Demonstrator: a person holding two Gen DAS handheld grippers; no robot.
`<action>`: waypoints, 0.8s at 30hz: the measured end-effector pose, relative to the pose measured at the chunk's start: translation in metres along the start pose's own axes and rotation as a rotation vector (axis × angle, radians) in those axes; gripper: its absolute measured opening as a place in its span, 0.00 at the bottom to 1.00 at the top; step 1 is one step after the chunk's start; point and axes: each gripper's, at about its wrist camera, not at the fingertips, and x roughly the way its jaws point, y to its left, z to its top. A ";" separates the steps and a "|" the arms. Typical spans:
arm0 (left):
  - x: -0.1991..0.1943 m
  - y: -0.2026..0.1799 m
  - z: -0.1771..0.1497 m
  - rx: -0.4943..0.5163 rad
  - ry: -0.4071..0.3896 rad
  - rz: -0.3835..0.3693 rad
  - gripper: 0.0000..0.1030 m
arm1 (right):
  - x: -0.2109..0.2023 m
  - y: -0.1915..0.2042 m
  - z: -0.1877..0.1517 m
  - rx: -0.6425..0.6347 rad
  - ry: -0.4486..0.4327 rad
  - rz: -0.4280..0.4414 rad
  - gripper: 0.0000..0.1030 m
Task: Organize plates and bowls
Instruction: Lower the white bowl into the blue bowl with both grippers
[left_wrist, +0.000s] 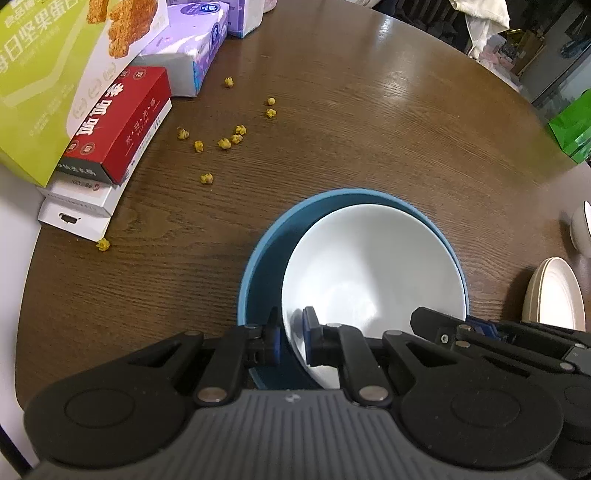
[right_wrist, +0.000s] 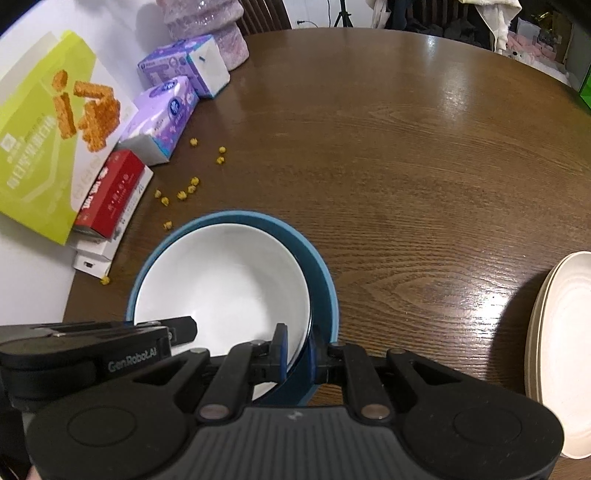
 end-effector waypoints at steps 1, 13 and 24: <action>0.000 0.001 0.001 -0.001 0.001 0.000 0.11 | 0.000 0.001 0.000 -0.005 -0.002 -0.004 0.11; 0.000 -0.001 0.004 0.005 0.021 -0.005 0.15 | 0.003 0.007 0.003 -0.038 0.004 -0.035 0.16; -0.004 -0.002 0.002 -0.007 0.050 -0.030 0.31 | 0.002 0.007 0.002 -0.032 0.031 -0.012 0.16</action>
